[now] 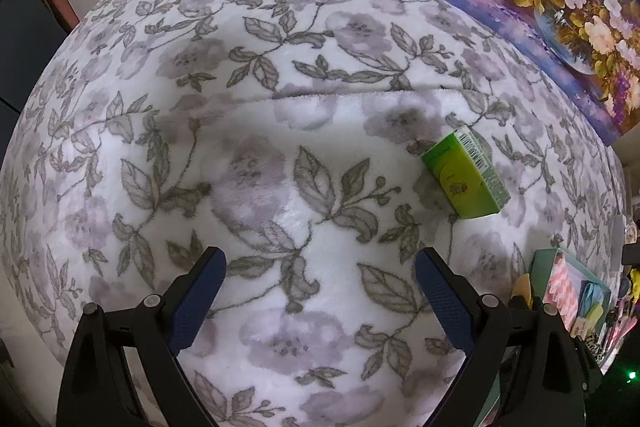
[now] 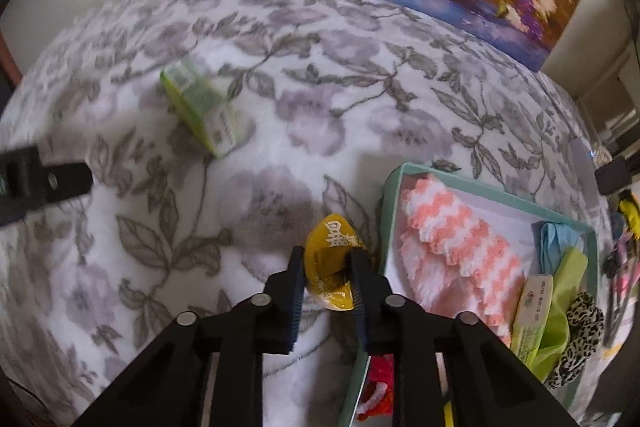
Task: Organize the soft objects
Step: 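Grasp the gold round package with the right tool while the left tool grasps the small green box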
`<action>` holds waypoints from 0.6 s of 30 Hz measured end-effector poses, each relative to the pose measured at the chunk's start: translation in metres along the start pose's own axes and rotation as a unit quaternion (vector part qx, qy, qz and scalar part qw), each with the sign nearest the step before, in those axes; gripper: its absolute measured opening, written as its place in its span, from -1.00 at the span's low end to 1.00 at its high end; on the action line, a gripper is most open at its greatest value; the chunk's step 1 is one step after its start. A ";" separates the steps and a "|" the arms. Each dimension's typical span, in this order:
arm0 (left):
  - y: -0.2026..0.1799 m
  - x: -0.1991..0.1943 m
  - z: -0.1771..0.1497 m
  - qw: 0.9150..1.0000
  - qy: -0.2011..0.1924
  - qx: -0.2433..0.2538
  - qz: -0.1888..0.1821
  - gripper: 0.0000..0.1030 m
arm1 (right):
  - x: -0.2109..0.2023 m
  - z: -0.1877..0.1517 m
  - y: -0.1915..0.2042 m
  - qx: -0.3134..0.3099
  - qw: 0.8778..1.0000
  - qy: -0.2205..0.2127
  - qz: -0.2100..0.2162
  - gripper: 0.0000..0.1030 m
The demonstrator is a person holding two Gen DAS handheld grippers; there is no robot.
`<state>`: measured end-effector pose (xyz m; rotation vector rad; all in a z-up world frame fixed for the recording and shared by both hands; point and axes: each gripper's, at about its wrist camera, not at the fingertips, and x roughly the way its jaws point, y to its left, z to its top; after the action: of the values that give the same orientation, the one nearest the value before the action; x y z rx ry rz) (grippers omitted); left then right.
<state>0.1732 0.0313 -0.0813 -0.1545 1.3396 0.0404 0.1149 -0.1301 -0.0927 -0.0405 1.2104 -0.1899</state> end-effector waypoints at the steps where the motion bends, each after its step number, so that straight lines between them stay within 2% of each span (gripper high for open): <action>1: 0.000 0.000 0.000 1.000 -0.001 -0.001 -0.002 0.86 | -0.001 0.002 -0.004 0.007 1.000 -0.001 0.006 -0.64; 6: -0.004 -0.002 0.004 1.000 -0.003 -0.005 -0.018 0.86 | -0.003 0.006 -0.018 0.042 0.998 -0.005 0.035 -0.69; 11: -0.012 -0.003 0.008 0.999 -0.006 -0.013 -0.050 0.86 | -0.015 0.015 -0.024 0.049 0.997 -0.028 0.052 -0.69; 18: -0.030 -0.002 0.016 0.997 -0.020 -0.013 -0.067 0.85 | -0.023 0.028 -0.031 0.063 0.994 -0.047 0.074 -0.69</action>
<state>0.1913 0.0036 -0.0736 -0.2639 1.2862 -0.0513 0.1292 -0.1590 -0.0569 0.1480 1.1006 -0.1321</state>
